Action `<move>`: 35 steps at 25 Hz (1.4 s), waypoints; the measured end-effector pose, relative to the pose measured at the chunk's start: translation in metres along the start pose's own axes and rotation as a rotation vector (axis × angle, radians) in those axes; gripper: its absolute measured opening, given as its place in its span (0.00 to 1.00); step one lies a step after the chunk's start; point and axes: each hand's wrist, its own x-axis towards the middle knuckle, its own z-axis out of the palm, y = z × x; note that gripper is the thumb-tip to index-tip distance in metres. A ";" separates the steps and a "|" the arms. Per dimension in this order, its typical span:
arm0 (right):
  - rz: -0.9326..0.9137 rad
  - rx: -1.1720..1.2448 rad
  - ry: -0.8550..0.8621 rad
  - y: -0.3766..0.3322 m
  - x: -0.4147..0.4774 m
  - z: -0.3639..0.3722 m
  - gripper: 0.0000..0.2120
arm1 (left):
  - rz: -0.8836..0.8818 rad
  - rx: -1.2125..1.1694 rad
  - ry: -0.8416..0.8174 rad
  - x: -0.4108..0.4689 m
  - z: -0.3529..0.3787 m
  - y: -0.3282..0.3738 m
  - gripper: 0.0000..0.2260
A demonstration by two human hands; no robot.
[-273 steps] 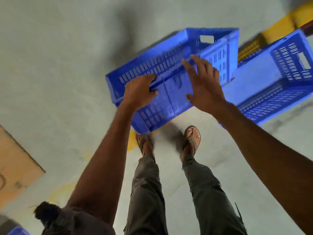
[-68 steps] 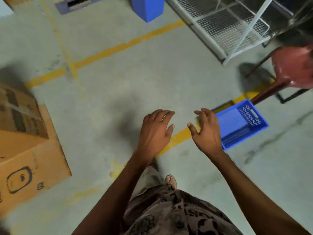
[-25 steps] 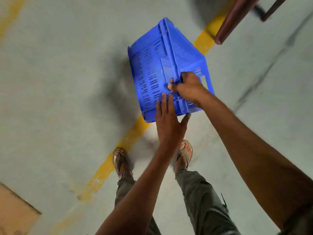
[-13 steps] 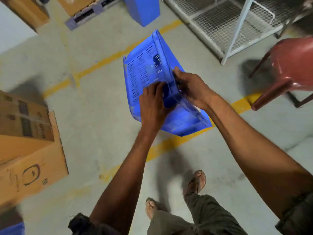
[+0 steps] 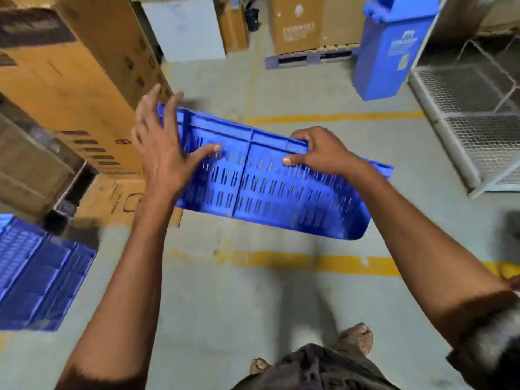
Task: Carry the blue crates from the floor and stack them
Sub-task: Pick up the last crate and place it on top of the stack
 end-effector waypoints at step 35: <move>-1.347 -0.483 -0.720 -0.632 0.310 0.669 0.16 | -1.107 0.173 -0.772 -0.239 -0.185 -0.698 0.24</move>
